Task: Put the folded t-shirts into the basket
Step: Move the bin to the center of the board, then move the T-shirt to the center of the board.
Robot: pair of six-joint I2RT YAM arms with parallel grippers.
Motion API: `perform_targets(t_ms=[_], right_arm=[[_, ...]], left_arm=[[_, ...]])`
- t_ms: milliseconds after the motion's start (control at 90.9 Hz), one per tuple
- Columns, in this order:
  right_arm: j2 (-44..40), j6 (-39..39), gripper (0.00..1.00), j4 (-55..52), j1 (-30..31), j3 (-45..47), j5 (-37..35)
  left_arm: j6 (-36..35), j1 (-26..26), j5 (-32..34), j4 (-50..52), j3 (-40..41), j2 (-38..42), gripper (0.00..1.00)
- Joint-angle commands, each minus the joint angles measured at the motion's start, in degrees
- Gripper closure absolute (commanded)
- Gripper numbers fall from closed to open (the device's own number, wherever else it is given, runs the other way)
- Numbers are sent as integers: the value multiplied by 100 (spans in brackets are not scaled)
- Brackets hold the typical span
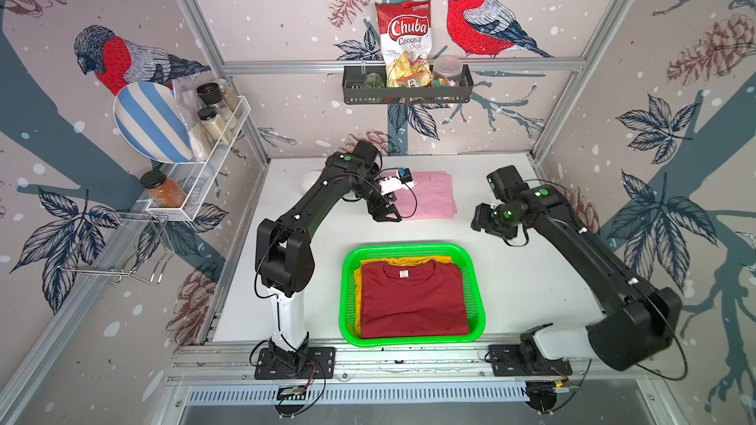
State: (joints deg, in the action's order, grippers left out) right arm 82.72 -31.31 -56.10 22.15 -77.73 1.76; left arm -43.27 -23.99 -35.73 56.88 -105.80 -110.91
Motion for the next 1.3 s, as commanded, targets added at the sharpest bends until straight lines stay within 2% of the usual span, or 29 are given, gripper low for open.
perform_targets(t_ms=[0,99,209,374,539,770,957,1034,1155,1287], right_arm=[[699,131,52,1472,-114,-255,170],[1594,-81,59,2175,-124,-672,439],[2546,-320,67,2840,-120,-1080,691],[3810,-557,72,3443,-42,-1715,1033],[4272,-792,74,3548,-51,-1609,1062],[3568,-871,74,3467,-77,104,1098],[2635,-993,74,3431,-69,1668,1056],[2269,-1022,71,3446,-19,2118,1226],[1791,-917,59,3291,37,2229,1652],[1349,-408,47,2756,-268,1533,1565]], left_arm=[[1511,82,753,-1052,118,-63,19],[2075,93,1645,-1757,357,-71,18],[2368,117,2156,-2108,549,-89,17],[2498,183,2299,-2321,754,-100,17],[2496,183,2359,-2374,813,-141,17],[2206,106,2389,-2423,848,-251,17],[1962,-76,2499,-2320,447,-576,17],[1962,-115,2507,-2229,240,-725,17],[2002,-204,2493,-2190,-16,-935,17],[2285,-247,2494,-2139,-503,-1290,17]])
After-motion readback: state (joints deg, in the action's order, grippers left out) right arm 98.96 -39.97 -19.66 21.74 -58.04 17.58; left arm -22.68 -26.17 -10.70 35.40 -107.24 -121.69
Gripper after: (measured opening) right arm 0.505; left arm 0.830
